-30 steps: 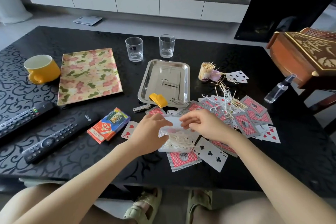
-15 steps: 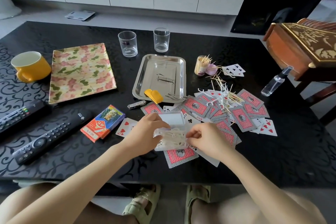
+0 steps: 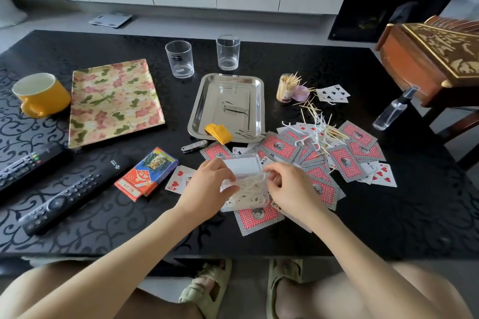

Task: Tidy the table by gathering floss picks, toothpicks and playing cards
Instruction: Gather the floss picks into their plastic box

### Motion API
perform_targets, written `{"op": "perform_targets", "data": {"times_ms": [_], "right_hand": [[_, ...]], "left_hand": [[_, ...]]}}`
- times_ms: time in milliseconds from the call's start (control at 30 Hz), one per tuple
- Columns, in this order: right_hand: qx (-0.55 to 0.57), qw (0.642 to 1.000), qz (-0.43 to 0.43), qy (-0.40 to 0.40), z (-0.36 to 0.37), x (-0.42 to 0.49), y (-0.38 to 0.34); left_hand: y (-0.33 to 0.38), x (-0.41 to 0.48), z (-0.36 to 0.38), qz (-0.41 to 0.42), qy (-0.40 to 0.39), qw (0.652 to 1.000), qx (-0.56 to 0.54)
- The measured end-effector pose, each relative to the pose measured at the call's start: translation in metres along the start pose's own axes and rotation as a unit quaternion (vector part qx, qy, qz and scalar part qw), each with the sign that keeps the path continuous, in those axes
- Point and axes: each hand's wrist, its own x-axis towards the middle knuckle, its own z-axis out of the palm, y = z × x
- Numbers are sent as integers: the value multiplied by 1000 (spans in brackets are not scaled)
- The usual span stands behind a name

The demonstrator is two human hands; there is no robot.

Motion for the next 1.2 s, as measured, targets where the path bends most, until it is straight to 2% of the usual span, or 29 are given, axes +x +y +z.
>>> {"op": "perform_targets", "data": {"times_ms": [167,367,533,700,900,1067,1200], "right_hand": [[18,1000,4,17,5,5,2],[-40,999,-27,-9,9,4,1],[-24,999,-41,11,8,2,6],[-12,999,-30,35,14,1,4],[-49,997,13,58,20,6,1],[-53,998,-27,27,14,8,2],[24,995,-4,99,-15,21,24]], "left_hand": [[0,-2,0,12,20,999,-27],[-3,-6,-3,8,-15,999,-39],[-3,-8,-3,18,-4,998,-62],[-3,-9,-3,33,-27,999,-24],[5,-1,-4,8,-28,1000,-10],[10,10,-9,-9,-47,999,12],[18,38,-18,-13,-21,1000,2]]}}
